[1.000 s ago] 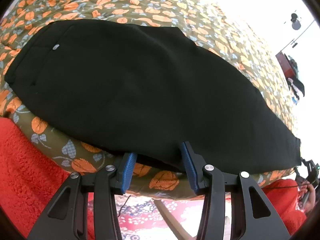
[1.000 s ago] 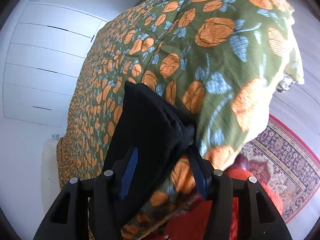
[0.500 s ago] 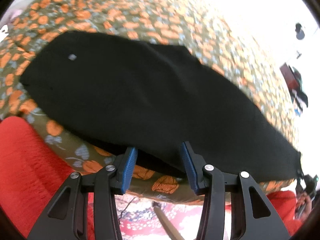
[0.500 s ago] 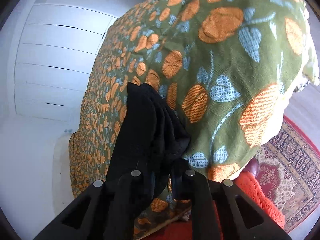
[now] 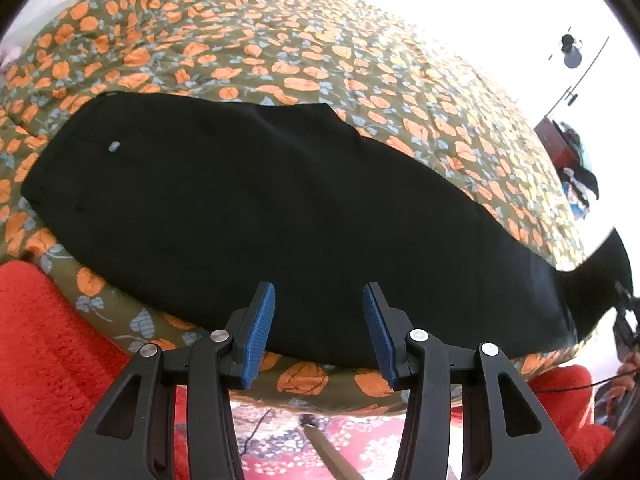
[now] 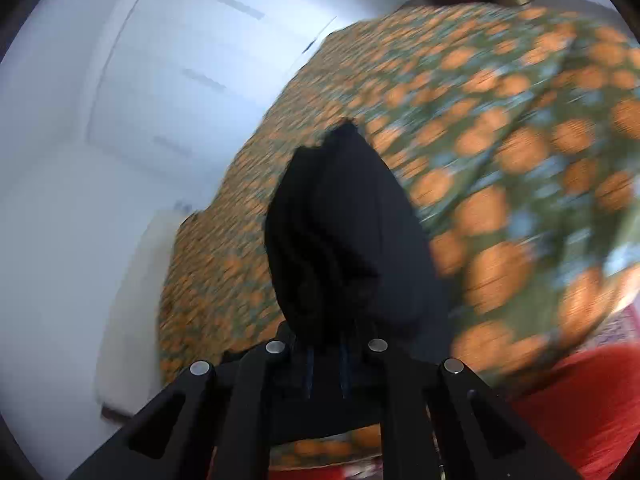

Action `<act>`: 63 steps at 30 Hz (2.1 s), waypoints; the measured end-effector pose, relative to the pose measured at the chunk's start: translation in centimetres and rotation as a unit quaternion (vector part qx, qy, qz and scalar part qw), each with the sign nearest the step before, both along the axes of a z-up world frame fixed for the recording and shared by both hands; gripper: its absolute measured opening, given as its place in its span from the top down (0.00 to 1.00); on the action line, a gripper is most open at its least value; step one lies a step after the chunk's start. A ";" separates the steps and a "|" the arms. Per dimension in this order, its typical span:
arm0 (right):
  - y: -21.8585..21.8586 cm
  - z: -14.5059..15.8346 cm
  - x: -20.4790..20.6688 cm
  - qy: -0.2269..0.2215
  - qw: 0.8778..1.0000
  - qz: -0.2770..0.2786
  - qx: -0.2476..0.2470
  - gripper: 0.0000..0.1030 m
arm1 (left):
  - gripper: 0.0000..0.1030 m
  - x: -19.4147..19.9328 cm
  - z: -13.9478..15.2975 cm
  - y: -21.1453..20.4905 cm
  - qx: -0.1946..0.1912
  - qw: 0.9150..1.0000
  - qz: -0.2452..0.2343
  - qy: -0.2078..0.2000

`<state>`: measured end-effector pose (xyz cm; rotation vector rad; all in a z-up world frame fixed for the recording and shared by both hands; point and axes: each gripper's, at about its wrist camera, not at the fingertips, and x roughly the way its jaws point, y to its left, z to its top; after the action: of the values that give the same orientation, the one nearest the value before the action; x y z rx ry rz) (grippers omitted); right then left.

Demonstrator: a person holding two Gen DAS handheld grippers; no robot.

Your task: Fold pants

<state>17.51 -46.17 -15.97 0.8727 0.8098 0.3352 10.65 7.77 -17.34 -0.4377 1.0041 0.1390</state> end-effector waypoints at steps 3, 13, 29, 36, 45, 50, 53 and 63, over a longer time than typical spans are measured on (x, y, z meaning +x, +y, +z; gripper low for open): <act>6.7 -0.4 1.2 -0.002 0.998 0.056 0.024 0.90 | 0.54 -0.1 -0.2 0.1 -0.013 1.000 -0.007 -0.001; 26.8 -3.7 2.7 0.000 0.967 0.236 -0.092 0.89 | 0.53 -0.7 -0.7 1.4 -0.039 0.999 -0.006 -0.003; 23.3 1.2 -6.2 -0.108 0.903 0.315 -0.271 0.27 | 0.49 3.3 3.2 -7.7 -0.098 0.969 -0.221 -0.059; 20.8 1.8 -6.6 -0.109 0.927 0.257 -0.249 0.27 | 0.71 7.0 0.1 -11.9 -0.067 0.960 -0.271 -0.019; 20.7 1.6 -6.3 -0.113 0.930 0.259 -0.233 0.27 | 0.70 9.2 -1.9 -13.7 -0.025 0.963 -0.268 0.016; 21.0 1.5 -6.3 -0.115 0.929 0.263 -0.232 0.27 | 0.66 8.7 -2.4 -13.6 -0.020 0.964 -0.264 0.024; 21.1 1.3 -6.2 -0.111 0.930 0.263 -0.231 0.27 | 0.67 8.7 -2.3 -13.6 -0.025 0.964 -0.265 0.021; 20.9 1.3 -6.3 -0.113 0.932 0.255 -0.232 0.27 | 0.93 6.7 0.6 -12.3 -0.022 0.965 -0.260 -0.010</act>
<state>11.25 -25.29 -14.71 0.1635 0.8452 0.6564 17.40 -4.52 -16.78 -0.2033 1.0723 -0.3612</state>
